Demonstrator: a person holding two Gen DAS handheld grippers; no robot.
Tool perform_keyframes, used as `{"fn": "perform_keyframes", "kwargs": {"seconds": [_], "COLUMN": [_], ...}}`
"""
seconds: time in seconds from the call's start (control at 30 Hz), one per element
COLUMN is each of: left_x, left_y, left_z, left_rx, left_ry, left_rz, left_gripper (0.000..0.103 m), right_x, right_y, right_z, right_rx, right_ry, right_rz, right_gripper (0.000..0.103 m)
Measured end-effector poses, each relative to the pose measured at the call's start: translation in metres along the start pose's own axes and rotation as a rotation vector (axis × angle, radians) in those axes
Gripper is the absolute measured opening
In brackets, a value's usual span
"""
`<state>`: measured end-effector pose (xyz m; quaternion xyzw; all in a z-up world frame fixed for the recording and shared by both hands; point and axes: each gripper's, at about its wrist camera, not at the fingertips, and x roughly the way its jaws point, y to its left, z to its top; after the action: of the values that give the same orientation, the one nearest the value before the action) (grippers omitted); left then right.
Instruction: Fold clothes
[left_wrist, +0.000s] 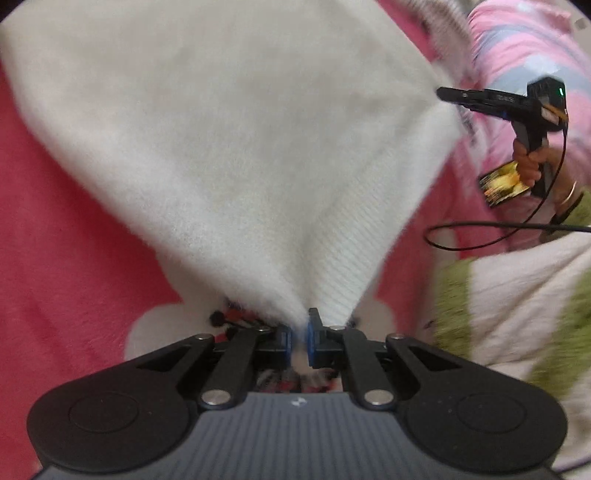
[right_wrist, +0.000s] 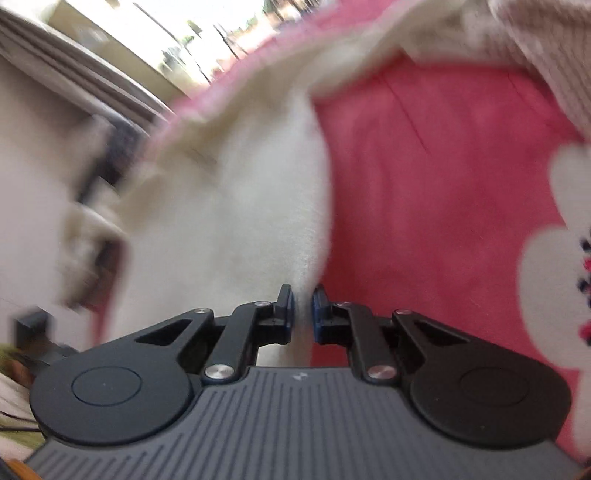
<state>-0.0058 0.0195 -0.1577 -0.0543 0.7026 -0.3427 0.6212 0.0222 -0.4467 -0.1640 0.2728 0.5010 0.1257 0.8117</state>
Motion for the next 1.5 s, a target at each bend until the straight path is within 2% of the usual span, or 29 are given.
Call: {"fn": "perform_keyframes", "kwargs": {"seconds": [0.13,0.17,0.23,0.27,0.33,0.43,0.53,0.63,0.8,0.9,1.07,1.2,1.4,1.5], "left_x": [0.019,0.023,0.018,0.012,-0.001,-0.029,-0.052,-0.072,-0.069,-0.062,-0.061,-0.061,-0.057,-0.053], "left_y": [0.009,0.012,0.007,0.005,0.005,0.011,0.021,0.034,0.043,0.052,0.065,0.069,0.072,0.074], "left_z": [0.007,0.009,0.007,0.005,0.001,0.0,0.012,0.03,0.072,0.099,0.142,0.17,0.195,0.207], "left_rx": [-0.041,-0.051,-0.016,0.013,0.066,0.109,0.087,0.039,-0.038,-0.084,-0.106,-0.083,-0.032,-0.006], "left_ry": [0.044,0.055,0.063,0.066,0.074,0.037,-0.067,-0.193,-0.387,-0.504,-0.669,-0.746,-0.813,-0.854], "left_rz": [0.0,0.001,0.032,0.051,0.072,0.101,0.142,0.127,0.159,0.192,0.28,0.346,0.405,0.448], "left_gripper": [0.015,0.025,0.037,0.04,0.039,0.039,0.039,0.04,0.042,0.042,0.042,0.042,0.042,0.043], "right_x": [0.016,0.015,-0.002,-0.009,-0.02,-0.028,-0.017,0.008,0.055,0.073,0.118,0.145,0.193,0.228], "right_y": [-0.014,-0.015,-0.01,-0.007,0.0,0.017,0.042,0.067,0.123,0.165,0.209,0.231,0.243,0.242], "right_z": [-0.005,-0.005,-0.002,0.001,0.01,0.024,0.041,0.056,0.083,0.087,0.117,0.148,0.205,0.216], "right_rx": [-0.005,-0.015,-0.058,-0.078,-0.114,-0.23,-0.317,-0.417,-0.597,-0.716,-0.879,-0.91,-0.797,-0.78], "right_ry": [0.072,0.073,0.028,0.012,-0.034,-0.148,-0.217,-0.188,-0.169,-0.144,-0.118,-0.188,-0.311,-0.302], "right_rz": [-0.092,-0.119,-0.185,-0.211,-0.238,-0.213,-0.137,-0.107,-0.053,-0.063,-0.093,-0.093,-0.043,-0.039], "right_gripper": [0.009,0.013,0.015,0.016,0.016,0.016,0.022,0.026,0.029,0.031,0.031,0.031,0.031,0.031]}}
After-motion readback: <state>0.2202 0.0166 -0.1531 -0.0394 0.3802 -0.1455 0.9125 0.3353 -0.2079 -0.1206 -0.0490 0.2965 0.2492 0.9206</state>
